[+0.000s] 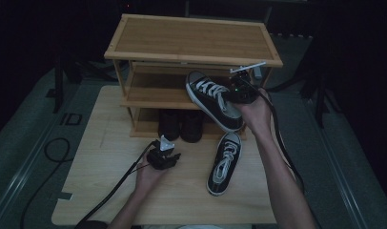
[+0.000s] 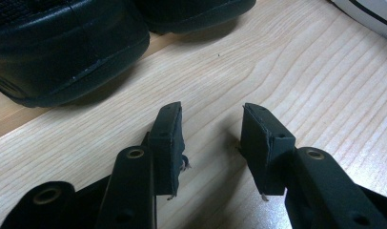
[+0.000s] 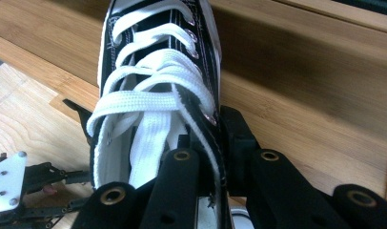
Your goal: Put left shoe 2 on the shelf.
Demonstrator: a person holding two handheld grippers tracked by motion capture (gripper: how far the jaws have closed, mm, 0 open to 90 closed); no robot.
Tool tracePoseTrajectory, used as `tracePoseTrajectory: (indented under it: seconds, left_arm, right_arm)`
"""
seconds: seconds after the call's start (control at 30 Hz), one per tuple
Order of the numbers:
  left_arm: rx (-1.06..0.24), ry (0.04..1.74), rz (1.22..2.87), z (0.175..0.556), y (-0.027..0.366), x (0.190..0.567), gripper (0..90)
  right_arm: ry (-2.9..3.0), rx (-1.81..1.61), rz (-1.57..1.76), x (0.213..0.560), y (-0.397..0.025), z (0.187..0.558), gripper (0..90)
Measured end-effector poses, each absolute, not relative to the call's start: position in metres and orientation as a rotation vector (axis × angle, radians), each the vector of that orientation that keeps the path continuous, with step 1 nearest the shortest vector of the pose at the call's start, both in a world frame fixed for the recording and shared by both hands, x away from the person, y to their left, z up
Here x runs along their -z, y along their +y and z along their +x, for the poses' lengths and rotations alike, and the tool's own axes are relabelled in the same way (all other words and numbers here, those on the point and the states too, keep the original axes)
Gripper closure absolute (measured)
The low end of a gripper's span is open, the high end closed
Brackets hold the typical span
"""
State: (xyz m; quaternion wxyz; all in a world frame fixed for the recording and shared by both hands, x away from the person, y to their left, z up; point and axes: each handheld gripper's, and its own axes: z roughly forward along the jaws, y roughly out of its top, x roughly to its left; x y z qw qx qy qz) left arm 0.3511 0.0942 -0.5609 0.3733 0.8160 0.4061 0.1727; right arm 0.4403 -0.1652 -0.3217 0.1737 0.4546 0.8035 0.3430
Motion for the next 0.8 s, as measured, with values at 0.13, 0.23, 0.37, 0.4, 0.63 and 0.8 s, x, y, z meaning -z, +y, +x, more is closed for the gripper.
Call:
tracePoseTrajectory:
  seconds: [0.13, 0.23, 0.37, 0.4, 0.63, 0.8]
  left_arm:
    - [-0.443, 1.040, 2.091, 0.351, 0.094, 0.561, 59.6]
    - [-0.443, 1.040, 2.090, 0.351, 0.094, 0.561, 59.6]
    - [-0.444, 1.040, 2.091, 0.351, 0.094, 0.561, 59.6]
    - [-0.443, 1.040, 2.091, 0.351, 0.094, 0.561, 59.6]
    - [-0.443, 1.040, 2.091, 0.351, 0.094, 0.561, 59.6]
    - [-0.444, 1.040, 2.091, 0.351, 0.094, 0.561, 59.6]
  right_arm:
    - [2.265, -1.000, 1.318, 0.320, -0.167, 0.438, 82.1]
    - [2.258, -1.020, 1.326, 0.320, -0.170, 0.438, 79.6]
    - [2.240, -1.073, 1.345, 0.321, -0.172, 0.437, 75.9]
    - [2.236, -1.080, 1.341, 0.322, -0.172, 0.437, 74.9]
    - [2.250, -1.088, 1.324, 0.321, -0.174, 0.436, 71.1]
    - [2.233, -1.100, 1.304, 0.320, -0.177, 0.432, 71.0]
